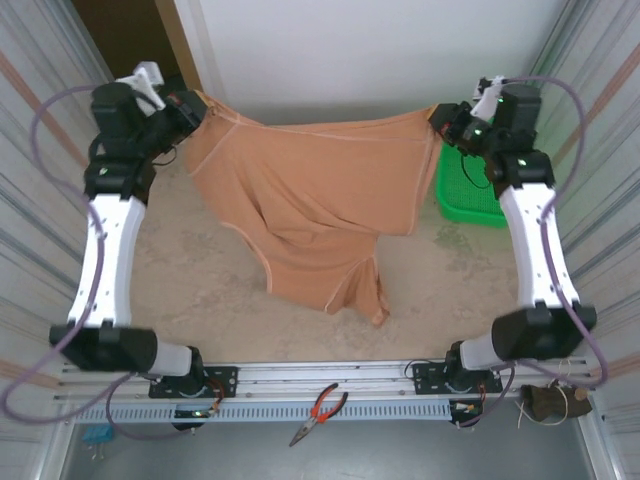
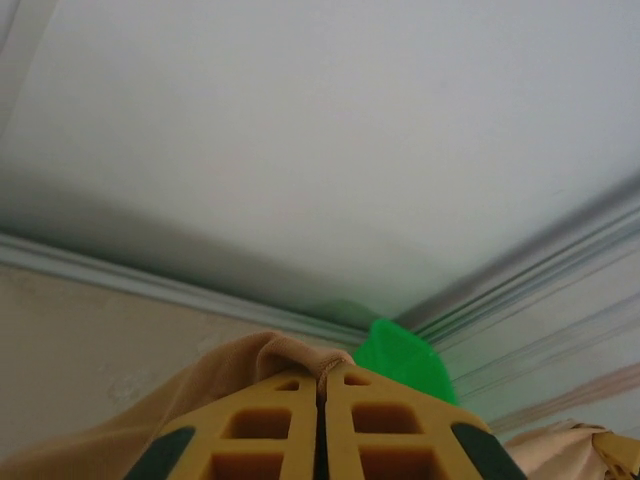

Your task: Fold the inside-out t-shirt

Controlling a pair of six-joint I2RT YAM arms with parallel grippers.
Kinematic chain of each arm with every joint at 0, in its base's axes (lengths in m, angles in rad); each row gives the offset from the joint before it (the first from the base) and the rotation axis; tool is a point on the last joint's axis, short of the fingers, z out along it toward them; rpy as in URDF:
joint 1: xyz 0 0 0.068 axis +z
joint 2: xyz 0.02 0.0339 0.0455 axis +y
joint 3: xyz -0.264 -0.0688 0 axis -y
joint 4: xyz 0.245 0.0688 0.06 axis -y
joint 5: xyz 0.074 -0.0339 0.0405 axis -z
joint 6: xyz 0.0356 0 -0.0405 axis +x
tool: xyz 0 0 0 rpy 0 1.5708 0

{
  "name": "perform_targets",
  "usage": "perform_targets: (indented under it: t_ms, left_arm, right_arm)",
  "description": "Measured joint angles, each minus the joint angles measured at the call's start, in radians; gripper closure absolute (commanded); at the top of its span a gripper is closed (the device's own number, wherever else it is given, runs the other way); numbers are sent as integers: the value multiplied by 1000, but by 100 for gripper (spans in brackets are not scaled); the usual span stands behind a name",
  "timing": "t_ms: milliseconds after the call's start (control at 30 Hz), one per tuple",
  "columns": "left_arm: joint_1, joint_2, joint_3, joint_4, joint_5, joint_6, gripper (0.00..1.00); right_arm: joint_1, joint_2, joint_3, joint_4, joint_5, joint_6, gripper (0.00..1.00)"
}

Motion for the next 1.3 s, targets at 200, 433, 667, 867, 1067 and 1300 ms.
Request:
perform_targets:
  t_ms: [200,433,667,867,1067,1300]
  left_arm:
    - [0,295,163,-21,24,-8,96]
    - [-14,310,198,8,33,4,95]
    - [-31,250,-81,93,40,56,91]
    - [-26,328,-297,110,35,144,45]
    - [39,328,-333,108,6,222,19]
    - [35,227,-352,105,-13,198,9]
  right_arm:
    - [0,218,209,-42,0,3,100]
    - [26,84,192,17,10,3,100]
    - [282,-233,-426,138,144,13,100]
    - [766,-264,-859,187,402,106,54]
    - [869,-277,-809,116,555,110,38]
    - [466,-122,-500,96,531,-27,37]
